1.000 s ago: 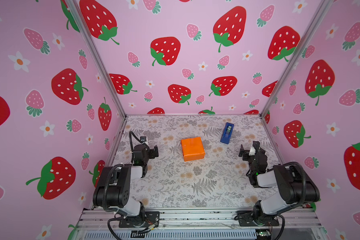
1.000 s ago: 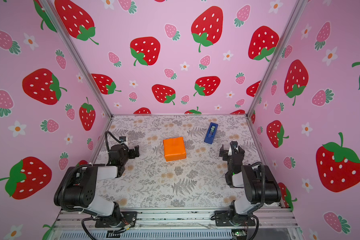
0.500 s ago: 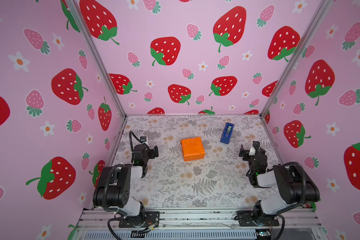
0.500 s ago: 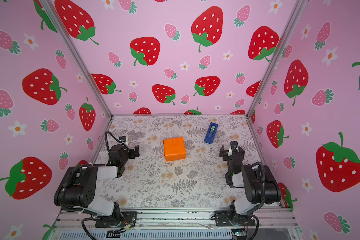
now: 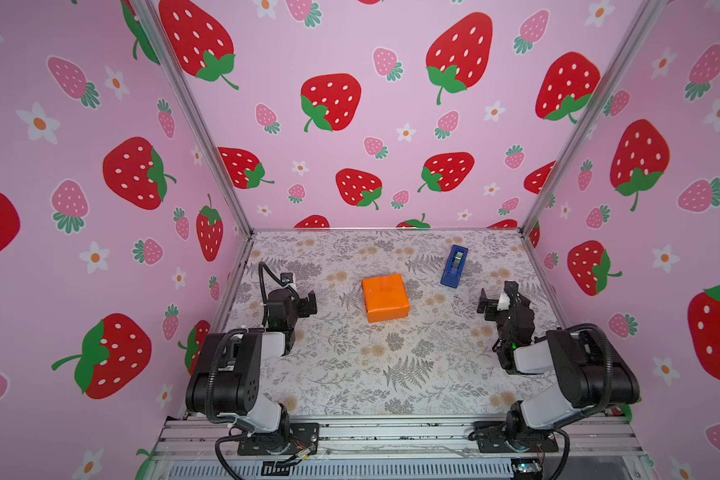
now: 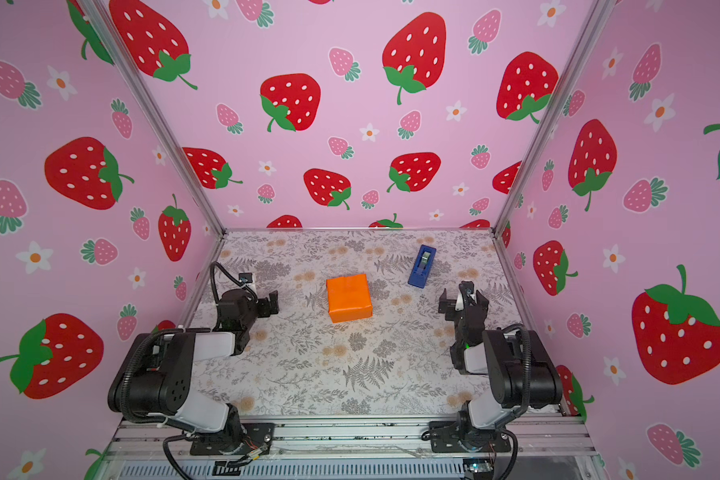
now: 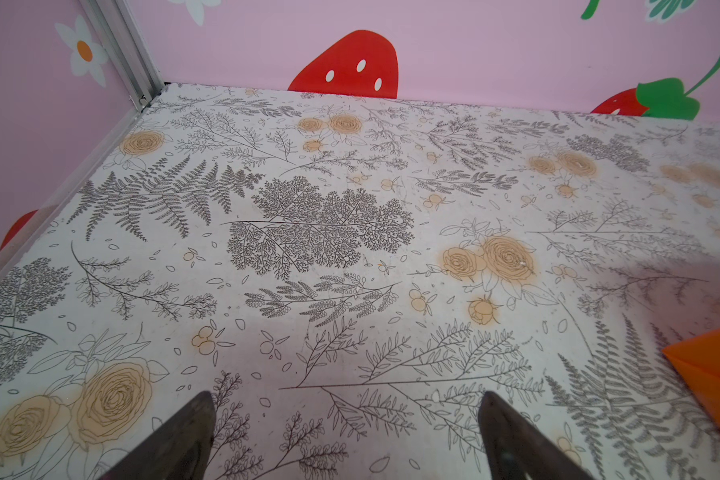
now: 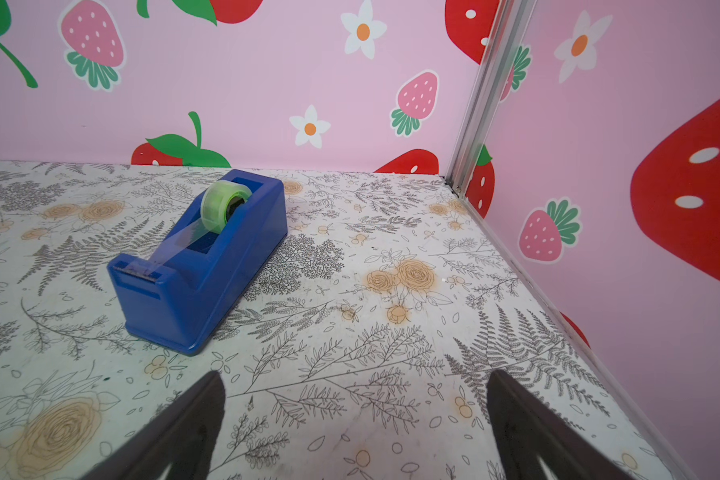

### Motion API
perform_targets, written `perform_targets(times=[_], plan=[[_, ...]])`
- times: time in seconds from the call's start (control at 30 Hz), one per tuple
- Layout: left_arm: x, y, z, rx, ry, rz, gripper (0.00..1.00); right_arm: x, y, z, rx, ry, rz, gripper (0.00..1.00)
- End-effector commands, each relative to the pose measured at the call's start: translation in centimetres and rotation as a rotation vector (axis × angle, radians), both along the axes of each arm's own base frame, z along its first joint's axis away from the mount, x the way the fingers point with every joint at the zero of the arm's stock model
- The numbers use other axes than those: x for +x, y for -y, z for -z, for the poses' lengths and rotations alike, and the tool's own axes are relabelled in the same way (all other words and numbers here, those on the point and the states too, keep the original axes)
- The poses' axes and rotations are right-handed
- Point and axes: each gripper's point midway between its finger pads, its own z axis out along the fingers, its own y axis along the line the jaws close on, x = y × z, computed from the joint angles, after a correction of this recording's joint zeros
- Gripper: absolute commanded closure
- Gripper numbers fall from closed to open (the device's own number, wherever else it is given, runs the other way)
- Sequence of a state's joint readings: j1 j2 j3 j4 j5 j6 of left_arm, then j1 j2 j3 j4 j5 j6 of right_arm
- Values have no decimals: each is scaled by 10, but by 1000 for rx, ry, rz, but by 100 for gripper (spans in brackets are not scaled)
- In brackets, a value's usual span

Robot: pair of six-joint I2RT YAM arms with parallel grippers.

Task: Wrap the gift box in paper

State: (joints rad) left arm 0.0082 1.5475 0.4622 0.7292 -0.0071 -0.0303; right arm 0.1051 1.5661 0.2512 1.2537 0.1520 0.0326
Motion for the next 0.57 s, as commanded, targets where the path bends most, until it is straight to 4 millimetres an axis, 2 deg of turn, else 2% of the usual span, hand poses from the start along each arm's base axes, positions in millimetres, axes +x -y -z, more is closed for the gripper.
perform_targets(times=[0.0, 0.53], plan=[[2, 0, -5, 7, 27, 5, 1, 4, -4, -3, -15, 8, -19, 0], [2, -1, -4, -4, 21, 12, 1, 4, -5, -3, -16, 9, -21, 0]])
